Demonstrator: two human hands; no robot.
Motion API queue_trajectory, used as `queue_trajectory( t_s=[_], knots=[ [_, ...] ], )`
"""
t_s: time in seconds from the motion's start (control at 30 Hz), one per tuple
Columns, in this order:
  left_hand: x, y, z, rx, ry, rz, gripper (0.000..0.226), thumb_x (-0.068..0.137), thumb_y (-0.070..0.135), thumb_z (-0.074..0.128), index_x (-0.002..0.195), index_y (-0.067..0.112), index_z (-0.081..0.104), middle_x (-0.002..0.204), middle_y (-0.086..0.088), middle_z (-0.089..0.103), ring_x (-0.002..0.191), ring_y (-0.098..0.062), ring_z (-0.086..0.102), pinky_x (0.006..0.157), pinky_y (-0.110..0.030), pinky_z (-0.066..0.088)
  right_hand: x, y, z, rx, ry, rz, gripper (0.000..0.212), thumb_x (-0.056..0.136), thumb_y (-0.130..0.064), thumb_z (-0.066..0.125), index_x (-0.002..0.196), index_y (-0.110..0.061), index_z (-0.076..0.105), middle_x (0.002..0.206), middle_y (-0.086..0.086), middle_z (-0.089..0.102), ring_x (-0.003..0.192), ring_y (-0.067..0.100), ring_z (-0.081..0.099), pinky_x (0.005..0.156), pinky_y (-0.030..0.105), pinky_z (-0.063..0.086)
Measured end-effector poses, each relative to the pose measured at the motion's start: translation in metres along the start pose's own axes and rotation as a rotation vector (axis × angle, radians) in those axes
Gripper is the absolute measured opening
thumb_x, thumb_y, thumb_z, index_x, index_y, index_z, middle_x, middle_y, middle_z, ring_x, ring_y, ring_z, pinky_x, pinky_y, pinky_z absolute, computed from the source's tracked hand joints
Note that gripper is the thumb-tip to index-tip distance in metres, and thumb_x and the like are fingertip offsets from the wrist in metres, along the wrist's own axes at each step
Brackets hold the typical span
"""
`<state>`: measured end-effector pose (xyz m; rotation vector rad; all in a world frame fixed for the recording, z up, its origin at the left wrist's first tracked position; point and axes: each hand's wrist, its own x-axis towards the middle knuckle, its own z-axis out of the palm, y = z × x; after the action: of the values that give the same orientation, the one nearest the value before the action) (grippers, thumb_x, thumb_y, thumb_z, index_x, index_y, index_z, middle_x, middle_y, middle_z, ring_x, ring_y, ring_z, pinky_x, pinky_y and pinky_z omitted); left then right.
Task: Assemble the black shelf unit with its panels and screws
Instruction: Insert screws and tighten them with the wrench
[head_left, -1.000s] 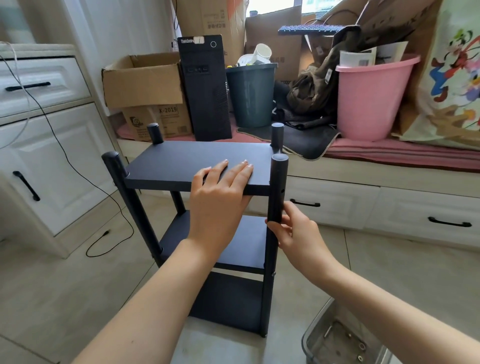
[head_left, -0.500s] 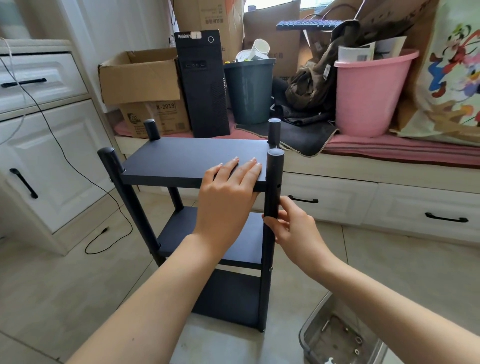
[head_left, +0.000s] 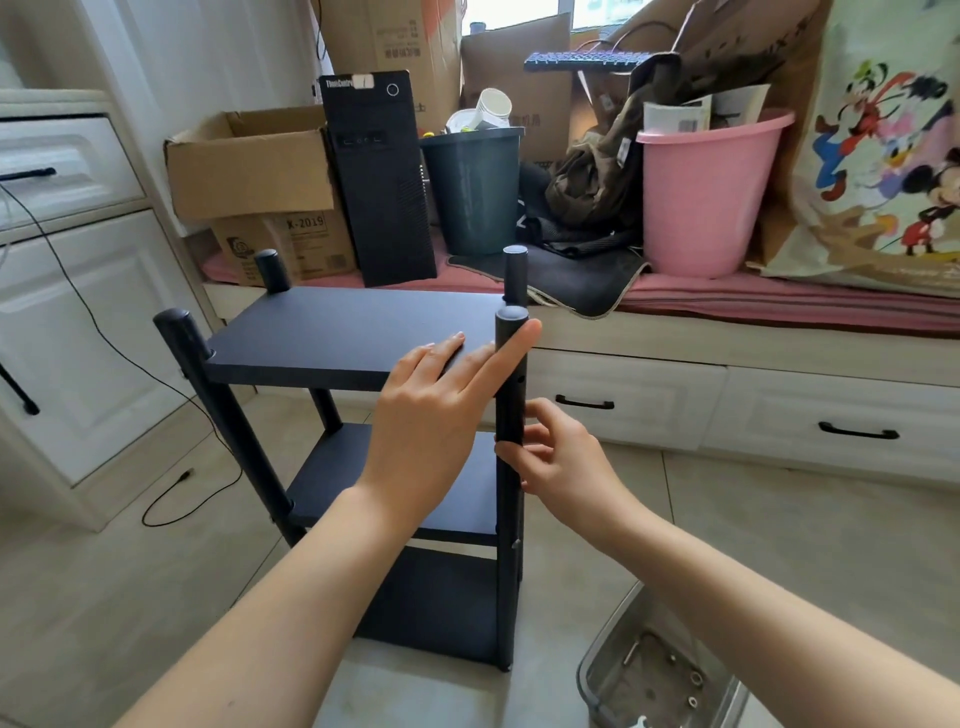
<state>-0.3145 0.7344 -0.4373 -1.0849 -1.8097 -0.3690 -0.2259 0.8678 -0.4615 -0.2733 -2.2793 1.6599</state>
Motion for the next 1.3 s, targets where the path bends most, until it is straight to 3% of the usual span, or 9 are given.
queue_trajectory(
  t_s=[0.1,0.27,0.43,0.53,0.7,0.9,1.03,1.17,1.3],
  knots=[
    [0.001,0.0,0.001,0.003,0.011,-0.013,0.078,0.088,0.005,0.076,0.152,0.023,0.035,0.119,-0.005,0.072,0.114,-0.034,0.067,0.1,-0.046,0.05,0.0,0.001,-0.011,-0.063,-0.069,0.035,0.024,0.093,-0.022,0.068,0.114,-0.026,0.059,0.11,-0.006,0.068,0.099,0.007,0.068,0.086,0.027,0.057],
    [0.003,0.001,0.003,0.01,0.067,-0.003,0.069,0.088,0.001,0.076,0.148,0.021,0.047,0.116,-0.003,0.073,0.113,-0.033,0.067,0.099,-0.046,0.051,-0.005,0.021,-0.045,-0.205,-0.117,0.058,0.018,0.093,-0.024,0.068,0.11,-0.026,0.064,0.105,-0.009,0.07,0.096,0.003,0.068,0.085,0.023,0.055],
    [0.009,0.004,0.002,0.014,0.108,-0.009,0.055,0.091,-0.001,0.072,0.141,0.017,0.057,0.111,-0.004,0.075,0.111,-0.032,0.069,0.097,-0.047,0.052,-0.02,0.068,-0.084,-0.281,-0.11,0.212,0.01,0.093,-0.025,0.068,0.101,-0.022,0.071,0.098,-0.005,0.073,0.09,0.013,0.068,0.085,0.036,0.058],
    [0.011,0.007,0.002,0.017,0.109,-0.009,0.054,0.089,-0.001,0.074,0.139,0.014,0.059,0.109,-0.008,0.075,0.109,-0.033,0.07,0.095,-0.048,0.054,-0.029,0.097,-0.097,-0.235,-0.096,0.309,0.008,0.093,-0.021,0.068,0.098,-0.018,0.072,0.095,0.001,0.075,0.094,0.023,0.07,0.083,0.038,0.058],
    [0.016,0.015,0.003,0.037,0.104,-0.019,0.049,0.092,0.001,0.071,0.138,0.012,0.06,0.106,-0.01,0.076,0.106,-0.033,0.071,0.094,-0.048,0.054,-0.046,0.145,-0.102,-0.046,-0.088,0.478,0.01,0.095,-0.017,0.065,0.1,-0.01,0.071,0.104,0.012,0.073,0.1,0.02,0.07,0.081,0.033,0.057],
    [0.02,0.026,0.006,0.028,0.076,-0.043,0.048,0.094,-0.004,0.065,0.139,0.011,0.059,0.106,-0.011,0.075,0.107,-0.034,0.07,0.092,-0.051,0.056,-0.061,0.223,-0.105,-0.278,-0.165,0.58,0.014,0.093,-0.012,0.065,0.104,-0.005,0.07,0.102,0.015,0.072,0.088,0.02,0.067,0.083,0.037,0.054],
    [0.021,0.032,0.005,0.028,0.065,-0.064,0.041,0.098,0.001,0.062,0.138,0.009,0.059,0.106,-0.013,0.075,0.105,-0.035,0.071,0.09,-0.053,0.056,-0.066,0.27,-0.102,-0.479,-0.288,0.612,0.019,0.092,-0.017,0.067,0.109,-0.01,0.071,0.11,0.004,0.072,0.103,0.018,0.066,0.092,0.03,0.05],
    [0.023,0.035,0.003,-0.016,0.017,-0.088,0.039,0.102,0.007,0.057,0.141,0.01,0.051,0.106,-0.015,0.074,0.106,-0.035,0.07,0.091,-0.054,0.055,-0.066,0.304,-0.086,-0.536,-0.408,0.656,0.016,0.093,-0.017,0.066,0.107,-0.011,0.07,0.103,0.004,0.073,0.094,0.015,0.068,0.084,0.027,0.053],
    [0.025,0.039,0.004,-0.001,0.012,-0.105,0.041,0.104,0.01,0.055,0.141,0.016,0.038,0.1,-0.012,0.075,0.105,-0.033,0.07,0.094,-0.051,0.054,-0.066,0.324,-0.058,-0.567,-0.495,0.643,0.018,0.092,-0.015,0.065,0.109,-0.009,0.069,0.1,0.002,0.07,0.096,0.016,0.067,0.08,0.023,0.051]
  ],
)
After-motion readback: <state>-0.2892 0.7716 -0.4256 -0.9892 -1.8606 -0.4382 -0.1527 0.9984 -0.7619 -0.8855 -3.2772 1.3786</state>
